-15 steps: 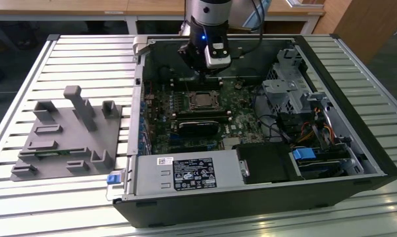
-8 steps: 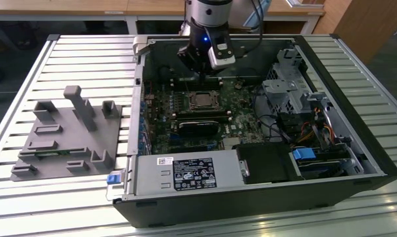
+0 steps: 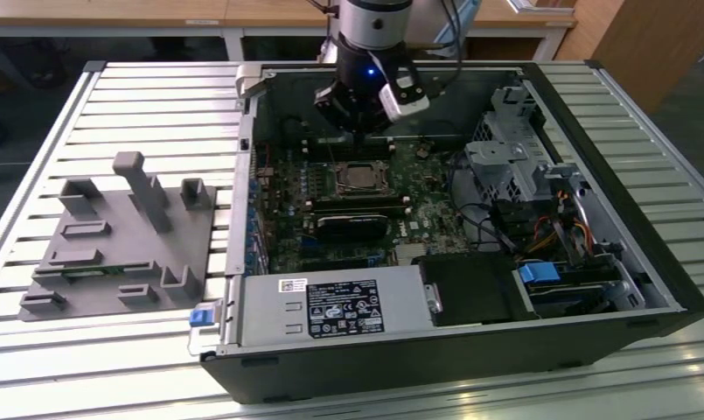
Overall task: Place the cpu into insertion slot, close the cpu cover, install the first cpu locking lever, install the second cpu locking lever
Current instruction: 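Install the first cpu locking lever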
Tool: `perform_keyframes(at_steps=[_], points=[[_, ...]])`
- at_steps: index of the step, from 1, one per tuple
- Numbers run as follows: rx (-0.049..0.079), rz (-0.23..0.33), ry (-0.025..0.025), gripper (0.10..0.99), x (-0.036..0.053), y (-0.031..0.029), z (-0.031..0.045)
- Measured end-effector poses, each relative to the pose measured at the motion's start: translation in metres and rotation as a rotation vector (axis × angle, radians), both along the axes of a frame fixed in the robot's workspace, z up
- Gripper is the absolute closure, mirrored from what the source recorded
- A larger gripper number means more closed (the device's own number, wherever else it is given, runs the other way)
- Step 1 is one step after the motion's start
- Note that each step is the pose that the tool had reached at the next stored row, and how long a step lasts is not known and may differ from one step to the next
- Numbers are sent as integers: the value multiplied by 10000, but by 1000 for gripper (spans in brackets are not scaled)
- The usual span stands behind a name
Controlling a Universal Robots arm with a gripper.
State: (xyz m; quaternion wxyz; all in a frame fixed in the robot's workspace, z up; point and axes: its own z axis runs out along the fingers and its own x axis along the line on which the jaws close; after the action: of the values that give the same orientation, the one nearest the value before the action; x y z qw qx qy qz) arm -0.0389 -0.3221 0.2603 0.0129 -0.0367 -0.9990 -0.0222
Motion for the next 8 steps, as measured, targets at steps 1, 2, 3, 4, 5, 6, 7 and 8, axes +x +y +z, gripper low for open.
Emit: perform_keyframes(at_steps=[1,2,3,4,5,6,7,8], points=[[1,182,-2,980,0,0,-2],[1,359,-7,980,0,0,-5],[1,541,-12,980,0,0,-7],[1,715,-19,980,0,0,-10],[0,859,-30,980,0,0,-13],[0,956,-47,980,0,0,-17],[-4,993,-96,980,-6,-1,-21],[-8,1000,-166,980,-21,-1,-25]])
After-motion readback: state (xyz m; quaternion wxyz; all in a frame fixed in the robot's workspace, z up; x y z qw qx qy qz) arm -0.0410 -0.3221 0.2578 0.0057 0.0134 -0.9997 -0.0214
